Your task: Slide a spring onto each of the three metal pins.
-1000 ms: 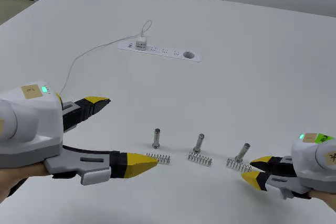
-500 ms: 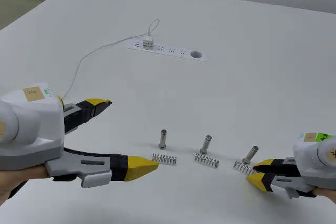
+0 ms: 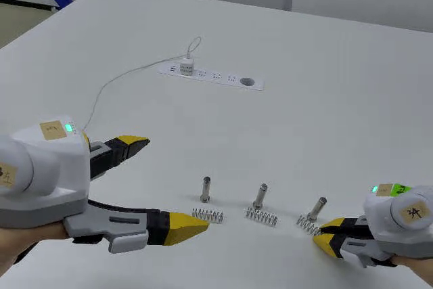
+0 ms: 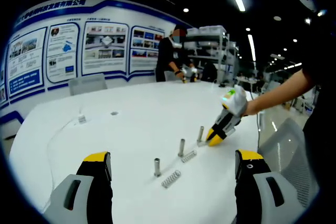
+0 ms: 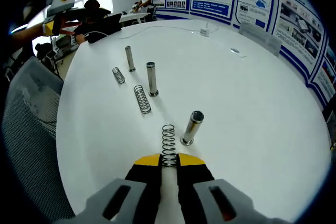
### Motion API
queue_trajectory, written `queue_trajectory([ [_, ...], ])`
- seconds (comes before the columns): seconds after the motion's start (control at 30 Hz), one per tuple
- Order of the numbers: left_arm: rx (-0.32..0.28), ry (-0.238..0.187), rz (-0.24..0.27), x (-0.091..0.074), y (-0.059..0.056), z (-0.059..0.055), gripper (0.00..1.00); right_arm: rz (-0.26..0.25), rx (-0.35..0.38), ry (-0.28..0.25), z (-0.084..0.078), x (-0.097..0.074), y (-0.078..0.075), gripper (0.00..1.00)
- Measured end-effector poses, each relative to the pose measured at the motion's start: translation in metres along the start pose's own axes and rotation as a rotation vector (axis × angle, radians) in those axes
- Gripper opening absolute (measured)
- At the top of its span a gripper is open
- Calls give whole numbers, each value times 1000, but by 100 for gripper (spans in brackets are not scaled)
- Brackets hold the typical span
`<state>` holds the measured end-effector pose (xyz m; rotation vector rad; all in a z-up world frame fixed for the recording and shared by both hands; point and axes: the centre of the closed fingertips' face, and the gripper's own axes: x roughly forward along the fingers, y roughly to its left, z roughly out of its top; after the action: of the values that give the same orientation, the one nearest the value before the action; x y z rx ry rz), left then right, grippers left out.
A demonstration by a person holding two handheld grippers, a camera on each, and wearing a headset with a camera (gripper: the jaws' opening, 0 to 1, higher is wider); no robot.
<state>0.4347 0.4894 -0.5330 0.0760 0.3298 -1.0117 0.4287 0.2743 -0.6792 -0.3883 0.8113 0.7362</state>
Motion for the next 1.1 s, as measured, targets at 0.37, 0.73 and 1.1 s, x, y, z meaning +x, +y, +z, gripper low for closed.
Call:
queue_trajectory([
  [0.37,-3,-49,-4,-1,-5,15,100,-26,44,-16,3,-10,3,11],
  [0.73,22,-44,-33,3,-11,18,100,-40,31,-77,14,-37,11,10],
  [1.1,7,-86,-70,12,-16,30,99,-44,31,-156,41,-68,22,10],
])
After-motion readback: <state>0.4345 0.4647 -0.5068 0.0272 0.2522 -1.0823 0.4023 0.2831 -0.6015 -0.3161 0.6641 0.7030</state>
